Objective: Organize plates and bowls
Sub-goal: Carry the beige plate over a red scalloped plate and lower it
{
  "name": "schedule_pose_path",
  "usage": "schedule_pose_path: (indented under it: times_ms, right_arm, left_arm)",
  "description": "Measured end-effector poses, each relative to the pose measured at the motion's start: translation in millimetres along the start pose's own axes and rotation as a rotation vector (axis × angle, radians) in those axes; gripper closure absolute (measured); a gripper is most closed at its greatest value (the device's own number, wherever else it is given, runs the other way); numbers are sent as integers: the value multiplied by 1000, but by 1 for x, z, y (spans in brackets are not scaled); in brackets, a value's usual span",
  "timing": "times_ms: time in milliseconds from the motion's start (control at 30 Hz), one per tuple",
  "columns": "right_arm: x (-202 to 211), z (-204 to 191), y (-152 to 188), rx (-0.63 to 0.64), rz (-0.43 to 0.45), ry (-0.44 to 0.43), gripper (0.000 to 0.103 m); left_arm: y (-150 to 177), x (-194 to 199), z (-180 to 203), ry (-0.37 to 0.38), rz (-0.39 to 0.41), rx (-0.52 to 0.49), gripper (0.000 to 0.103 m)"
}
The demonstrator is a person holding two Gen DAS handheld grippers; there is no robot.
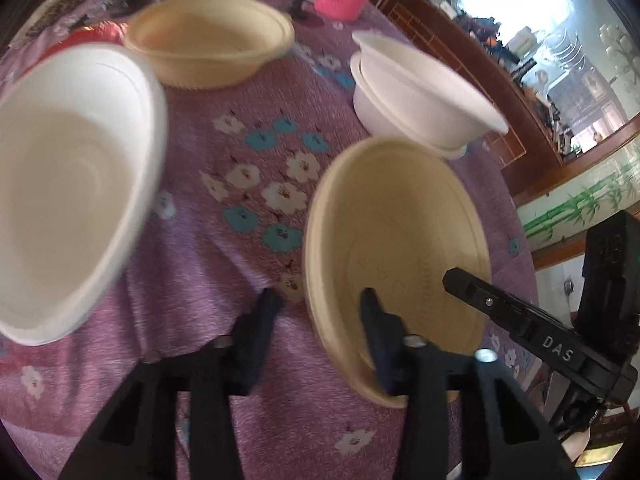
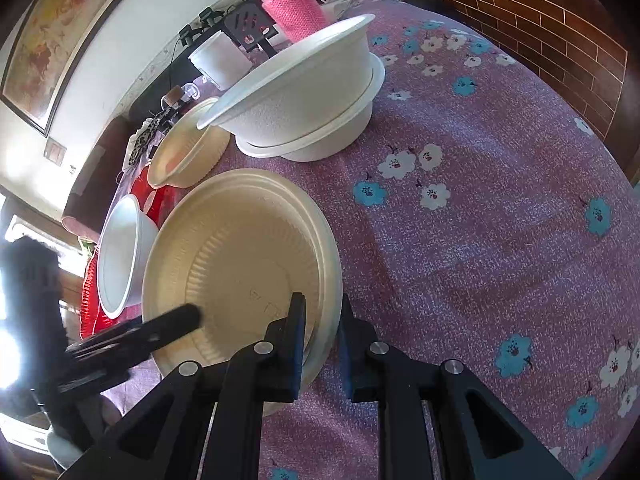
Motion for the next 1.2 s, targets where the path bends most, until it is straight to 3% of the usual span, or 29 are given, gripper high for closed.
schedule_pose_path:
  times_ms: [100,233,467,733,933,1200]
  right_arm:
    - [-2,-4,0,6,1,-10,87]
    - [9,-21,-1,63,39,16,87]
    - [35,-78,-8,171,101,-24,87]
    - [18,-195,-8,346,98,-116,87]
    - [-5,-279,-5,455,83,-159,87]
    - [-60,-367,-8,567,41,-137,87]
  left_arm:
    - [2,0,4,8,7,-8,86]
    - [11,14,4,3,36,-8,86]
    - [27,84,-18,38,160,32,86]
    - [45,179,-94,-30,373,155,86]
    - [47,217,-156,-68,442,264,86]
    - [35,242,-236,-198,501,388,86]
Point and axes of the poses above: each gripper's, at about its wrist camera, not at the fingertips, and x roughly against the way its jaws point, z to its right, y to its underside, the point moved 3 cm from there along -x, roughly the way its jaws point, and after that the axes turned 5 degrees about x, right-handed, at the moved point
